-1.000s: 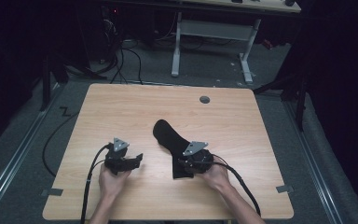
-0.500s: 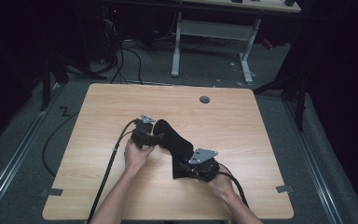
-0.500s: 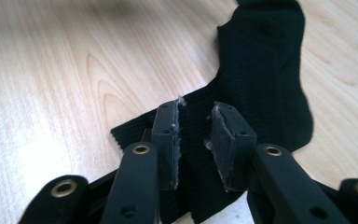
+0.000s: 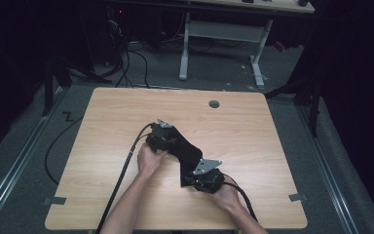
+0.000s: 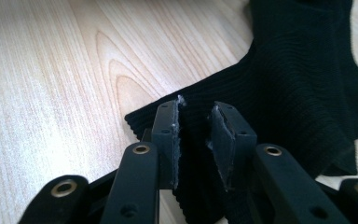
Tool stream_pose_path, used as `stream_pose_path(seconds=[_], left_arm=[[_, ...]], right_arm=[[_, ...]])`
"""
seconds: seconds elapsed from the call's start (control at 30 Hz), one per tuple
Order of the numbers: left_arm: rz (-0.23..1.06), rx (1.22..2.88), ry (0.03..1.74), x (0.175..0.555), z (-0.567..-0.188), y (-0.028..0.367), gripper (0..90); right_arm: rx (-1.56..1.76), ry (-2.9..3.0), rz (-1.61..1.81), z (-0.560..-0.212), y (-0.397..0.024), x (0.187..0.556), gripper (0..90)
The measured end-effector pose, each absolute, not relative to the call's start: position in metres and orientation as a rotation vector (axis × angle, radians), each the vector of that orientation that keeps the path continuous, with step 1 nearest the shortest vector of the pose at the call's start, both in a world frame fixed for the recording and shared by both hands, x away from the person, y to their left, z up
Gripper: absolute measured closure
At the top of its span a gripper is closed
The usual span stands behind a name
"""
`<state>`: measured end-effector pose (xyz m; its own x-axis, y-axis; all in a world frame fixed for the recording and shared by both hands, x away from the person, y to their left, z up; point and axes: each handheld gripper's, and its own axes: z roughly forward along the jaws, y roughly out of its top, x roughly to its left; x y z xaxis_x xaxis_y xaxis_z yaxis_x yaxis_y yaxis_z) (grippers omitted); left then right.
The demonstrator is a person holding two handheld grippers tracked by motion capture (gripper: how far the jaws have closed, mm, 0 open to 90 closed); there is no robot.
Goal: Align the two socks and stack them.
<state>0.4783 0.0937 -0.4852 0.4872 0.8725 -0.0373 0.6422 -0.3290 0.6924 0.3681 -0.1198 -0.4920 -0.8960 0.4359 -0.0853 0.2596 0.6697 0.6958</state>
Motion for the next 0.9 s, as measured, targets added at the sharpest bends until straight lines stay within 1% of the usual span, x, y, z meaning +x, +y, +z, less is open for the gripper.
stream_pose_path(seconds=[0.2, 0.23, 0.37, 0.4, 0.43, 0.47, 0.5, 0.53, 0.57, 0.6, 0.63, 0.9], left_arm=[[0.466, 2.125, 1.207, 0.479, -0.488, 0.091, 84.0], [0.463, 2.125, 1.201, 0.479, -0.487, 0.091, 85.6], [0.462, 2.107, 1.173, 0.478, -0.48, 0.093, 87.2], [0.466, 2.095, 1.168, 0.478, -0.478, 0.094, 87.5], [0.472, 2.086, 1.16, 0.478, -0.473, 0.095, 87.7], [0.472, 2.086, 1.16, 0.478, -0.473, 0.095, 87.8], [0.477, 2.079, 1.148, 0.479, -0.469, 0.096, 87.9], [0.477, 2.079, 1.148, 0.479, -0.469, 0.096, 88.0], [0.474, 2.06, 1.144, 0.48, -0.464, 0.096, 88.0], [0.474, 2.06, 1.144, 0.48, -0.464, 0.096, 88.1], [0.48, 2.042, 1.137, 0.482, -0.459, 0.096, 88.1], [0.504, 2.036, 1.138, 0.487, -0.452, 0.097, 88.2]], right_arm=[[0.564, 2.654, 1.039, -0.493, -0.119, 0.369, 67.2], [0.564, 2.654, 1.035, -0.493, -0.118, 0.368, 66.9], [0.56, 2.651, 1.028, -0.494, -0.118, 0.368, 68.2], [0.554, 2.65, 1.024, -0.494, -0.118, 0.368, 69.7], [0.552, 2.647, 1.014, -0.493, -0.118, 0.368, 73.2], [0.552, 2.647, 1.014, -0.493, -0.118, 0.368, 73.2], [0.551, 2.642, 1.005, -0.493, -0.118, 0.368, 76.6], [0.551, 2.642, 1.005, -0.493, -0.118, 0.368, 76.6], [0.551, 2.635, 0.997, -0.493, -0.118, 0.368, 79.9], [0.551, 2.635, 0.997, -0.493, -0.118, 0.368, 79.9], [0.55, 2.63, 0.99, -0.493, -0.118, 0.367, 82.2], [0.539, 2.624, 0.995, -0.492, -0.118, 0.367, 85.7]])
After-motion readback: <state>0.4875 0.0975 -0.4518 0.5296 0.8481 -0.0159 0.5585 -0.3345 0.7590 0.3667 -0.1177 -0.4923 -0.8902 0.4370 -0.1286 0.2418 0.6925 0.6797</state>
